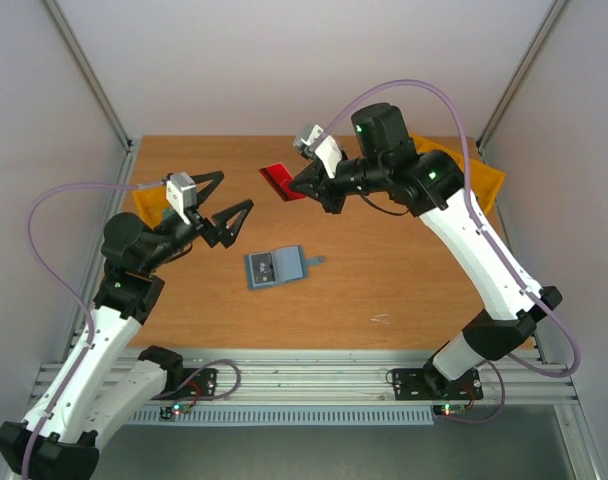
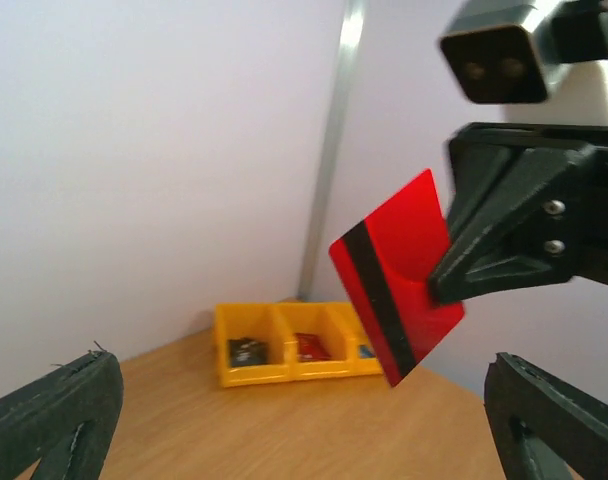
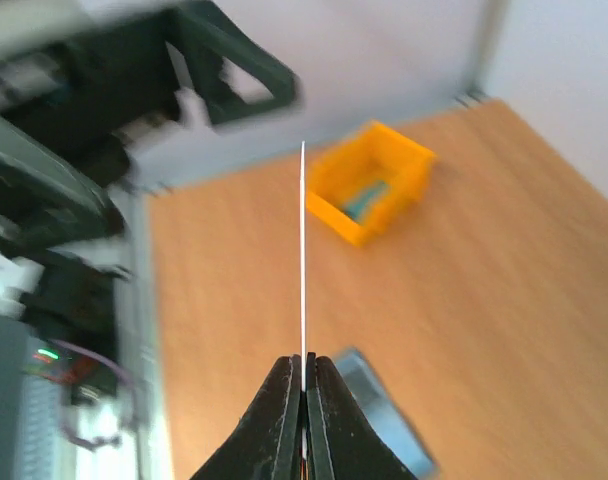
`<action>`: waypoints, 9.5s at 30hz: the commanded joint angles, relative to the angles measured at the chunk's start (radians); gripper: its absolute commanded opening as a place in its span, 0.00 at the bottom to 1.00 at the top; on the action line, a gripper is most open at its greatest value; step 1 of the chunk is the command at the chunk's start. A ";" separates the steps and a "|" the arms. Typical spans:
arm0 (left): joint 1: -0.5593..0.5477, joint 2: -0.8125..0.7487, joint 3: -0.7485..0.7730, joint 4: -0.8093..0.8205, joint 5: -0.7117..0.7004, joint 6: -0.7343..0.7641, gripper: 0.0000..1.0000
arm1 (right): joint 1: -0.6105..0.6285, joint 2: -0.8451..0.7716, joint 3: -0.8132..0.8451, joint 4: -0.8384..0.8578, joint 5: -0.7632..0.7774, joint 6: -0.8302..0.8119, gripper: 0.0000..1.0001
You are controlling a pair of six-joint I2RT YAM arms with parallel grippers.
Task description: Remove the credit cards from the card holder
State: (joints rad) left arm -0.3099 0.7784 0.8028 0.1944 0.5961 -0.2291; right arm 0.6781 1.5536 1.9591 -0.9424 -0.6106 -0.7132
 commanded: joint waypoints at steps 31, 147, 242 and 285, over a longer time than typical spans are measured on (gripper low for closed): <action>0.044 0.124 -0.185 -0.406 -0.552 0.004 0.99 | -0.405 0.293 -0.359 0.382 1.154 -0.915 0.01; 0.147 0.444 -0.378 -0.045 -0.209 -0.452 0.97 | -0.055 0.326 -0.545 0.464 -0.034 0.665 0.51; -0.006 0.115 -0.152 0.224 0.107 -0.316 0.00 | -0.137 0.083 -0.465 0.503 -0.396 0.525 0.33; -0.084 0.136 -0.161 0.228 0.046 -0.290 0.00 | -0.025 0.095 -0.503 1.130 -0.525 0.801 0.05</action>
State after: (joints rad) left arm -0.3439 0.9009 0.6453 0.4534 0.5579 -0.5407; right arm 0.5724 1.6436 1.4265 0.0906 -1.1286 0.0994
